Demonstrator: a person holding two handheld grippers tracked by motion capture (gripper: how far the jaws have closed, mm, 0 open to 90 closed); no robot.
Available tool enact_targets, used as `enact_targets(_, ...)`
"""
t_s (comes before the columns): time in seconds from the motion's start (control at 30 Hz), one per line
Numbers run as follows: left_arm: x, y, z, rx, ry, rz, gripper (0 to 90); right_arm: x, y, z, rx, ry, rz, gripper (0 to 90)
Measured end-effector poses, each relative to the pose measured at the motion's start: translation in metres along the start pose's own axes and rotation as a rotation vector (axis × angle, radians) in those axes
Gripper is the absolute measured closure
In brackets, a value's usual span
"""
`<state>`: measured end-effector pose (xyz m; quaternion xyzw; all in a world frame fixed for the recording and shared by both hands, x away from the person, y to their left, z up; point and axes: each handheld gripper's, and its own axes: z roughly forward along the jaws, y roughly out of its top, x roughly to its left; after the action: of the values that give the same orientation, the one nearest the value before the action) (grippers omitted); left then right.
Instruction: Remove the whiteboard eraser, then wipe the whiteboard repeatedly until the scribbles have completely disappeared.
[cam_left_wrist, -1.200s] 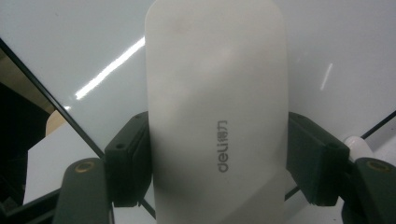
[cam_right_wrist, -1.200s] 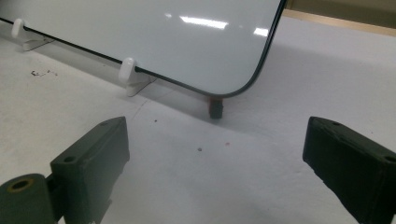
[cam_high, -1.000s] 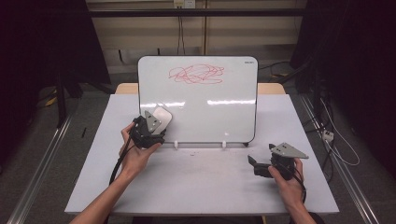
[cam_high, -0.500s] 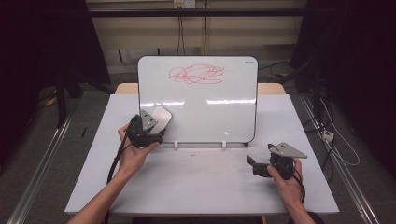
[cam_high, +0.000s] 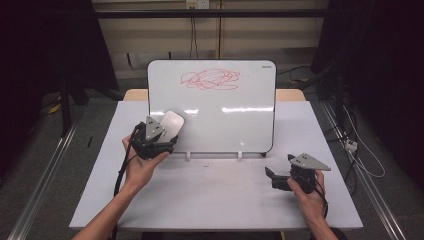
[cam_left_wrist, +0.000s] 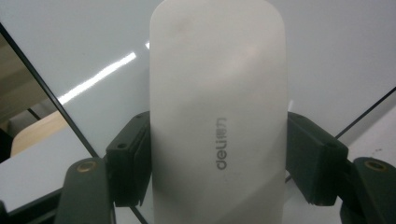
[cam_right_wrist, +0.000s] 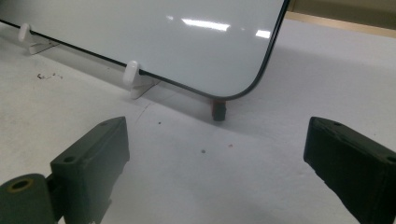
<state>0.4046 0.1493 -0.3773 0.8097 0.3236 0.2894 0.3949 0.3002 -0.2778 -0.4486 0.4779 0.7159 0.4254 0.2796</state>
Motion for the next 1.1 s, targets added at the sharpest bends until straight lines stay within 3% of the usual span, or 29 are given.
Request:
enact_targets(0.7, 0.001, 0.014, -0.016, -0.073, 0.030, 0.014, 31.1, -0.002, 0.002, 0.003, -0.007, 0.009, 0.012, 6.6)
enact_targets(1.1, 0.013, 0.044, -0.021, -0.128, 0.078, 0.002, 31.0, -0.001, 0.001, 0.002, -0.007, 0.012, 0.010, 6.6)
